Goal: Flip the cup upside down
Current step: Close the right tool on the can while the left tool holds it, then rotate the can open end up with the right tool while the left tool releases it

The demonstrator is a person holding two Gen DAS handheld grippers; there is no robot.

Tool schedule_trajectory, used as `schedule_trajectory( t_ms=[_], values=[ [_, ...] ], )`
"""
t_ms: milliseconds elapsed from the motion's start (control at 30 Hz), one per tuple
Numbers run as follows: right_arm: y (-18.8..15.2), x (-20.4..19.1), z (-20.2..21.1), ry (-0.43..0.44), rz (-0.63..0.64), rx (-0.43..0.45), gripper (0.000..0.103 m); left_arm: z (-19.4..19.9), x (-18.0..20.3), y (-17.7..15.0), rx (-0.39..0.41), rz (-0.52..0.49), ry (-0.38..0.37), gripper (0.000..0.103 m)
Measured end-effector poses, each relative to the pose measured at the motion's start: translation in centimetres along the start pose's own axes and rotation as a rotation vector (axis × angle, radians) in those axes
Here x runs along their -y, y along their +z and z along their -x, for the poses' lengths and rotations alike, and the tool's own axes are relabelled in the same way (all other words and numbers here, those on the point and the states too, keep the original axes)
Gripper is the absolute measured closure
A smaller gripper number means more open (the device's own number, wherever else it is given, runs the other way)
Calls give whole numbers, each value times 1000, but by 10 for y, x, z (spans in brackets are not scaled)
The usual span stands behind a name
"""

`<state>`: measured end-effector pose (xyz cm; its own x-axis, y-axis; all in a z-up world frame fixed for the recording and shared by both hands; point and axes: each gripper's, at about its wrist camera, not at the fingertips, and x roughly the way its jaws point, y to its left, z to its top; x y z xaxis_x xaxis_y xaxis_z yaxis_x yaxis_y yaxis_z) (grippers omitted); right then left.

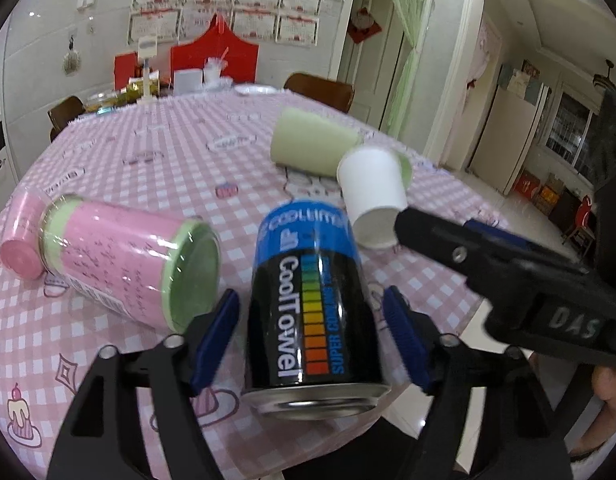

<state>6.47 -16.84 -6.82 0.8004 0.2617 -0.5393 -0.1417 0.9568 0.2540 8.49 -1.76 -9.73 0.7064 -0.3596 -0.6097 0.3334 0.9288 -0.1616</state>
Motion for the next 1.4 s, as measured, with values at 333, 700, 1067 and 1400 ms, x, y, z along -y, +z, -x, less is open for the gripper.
schedule_trajectory(
  t_ms=[333,700,1067,1400],
  values=[
    [2,-2,-8,33,-90,-67,8,28,-20,0,53,13,38,26],
    [3,-16,-30,132,-185,-189,8,57,-45,-3,120,43,83,26],
    [0,-19,-60,186,-249,-280,8,52,-68,-10,112,65,52,26],
    [3,-27,-62,222,-220,-295,28,46,-71,-14,109,82,38,26]
  ],
)
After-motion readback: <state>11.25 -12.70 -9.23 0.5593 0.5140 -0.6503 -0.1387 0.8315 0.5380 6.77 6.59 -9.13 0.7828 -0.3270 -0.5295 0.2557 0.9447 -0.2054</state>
